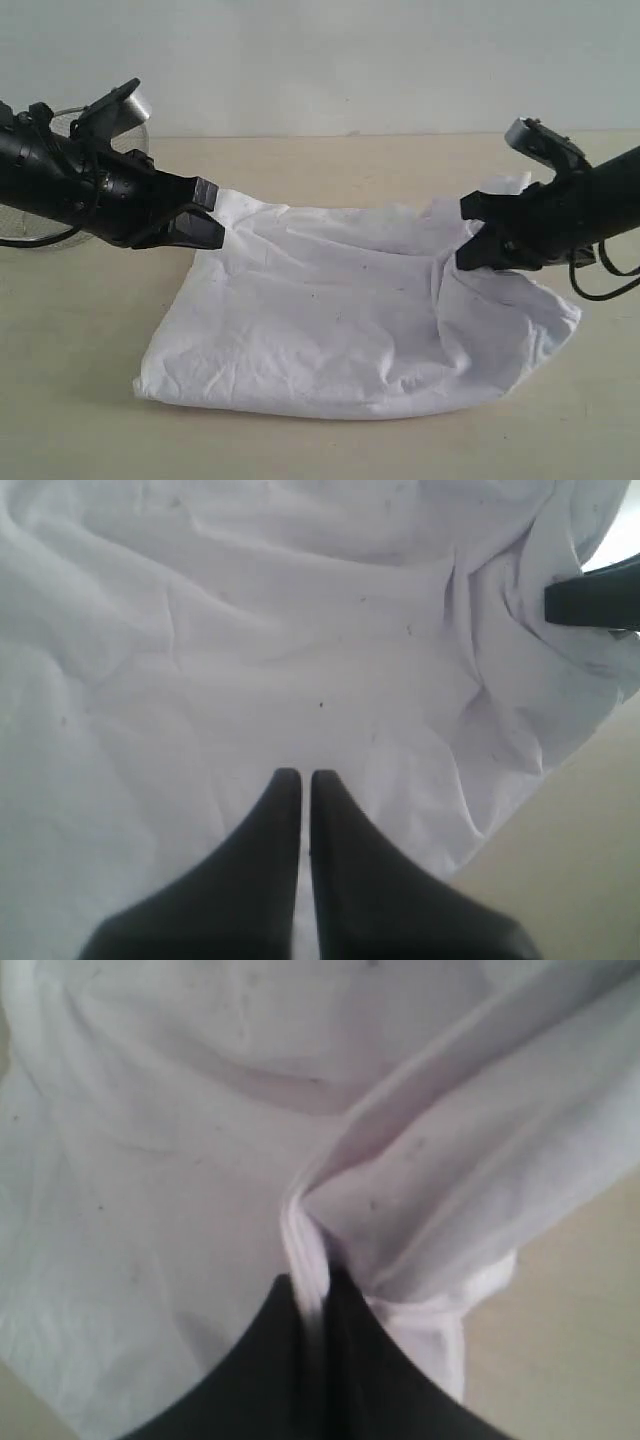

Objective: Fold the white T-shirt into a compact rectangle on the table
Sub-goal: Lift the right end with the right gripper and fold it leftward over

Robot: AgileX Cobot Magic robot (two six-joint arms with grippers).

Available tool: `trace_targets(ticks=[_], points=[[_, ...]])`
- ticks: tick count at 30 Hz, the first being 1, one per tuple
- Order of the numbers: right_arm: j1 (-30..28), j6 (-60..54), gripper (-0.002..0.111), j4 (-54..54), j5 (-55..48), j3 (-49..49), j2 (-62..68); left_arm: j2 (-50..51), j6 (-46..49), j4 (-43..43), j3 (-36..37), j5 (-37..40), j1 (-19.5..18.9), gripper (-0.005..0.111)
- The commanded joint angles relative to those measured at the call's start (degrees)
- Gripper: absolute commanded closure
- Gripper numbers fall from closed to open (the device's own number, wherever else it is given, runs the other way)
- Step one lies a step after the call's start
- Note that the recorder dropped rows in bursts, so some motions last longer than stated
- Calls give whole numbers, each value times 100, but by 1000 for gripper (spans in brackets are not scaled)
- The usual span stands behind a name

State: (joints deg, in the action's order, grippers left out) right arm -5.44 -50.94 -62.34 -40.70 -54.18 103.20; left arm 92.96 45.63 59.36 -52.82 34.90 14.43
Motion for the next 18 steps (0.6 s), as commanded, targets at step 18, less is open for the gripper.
trace_targets(ticks=[18], points=[[2140,888,108,-302,595,-1109,-72,-214,-7,-291,24,106,11,102]])
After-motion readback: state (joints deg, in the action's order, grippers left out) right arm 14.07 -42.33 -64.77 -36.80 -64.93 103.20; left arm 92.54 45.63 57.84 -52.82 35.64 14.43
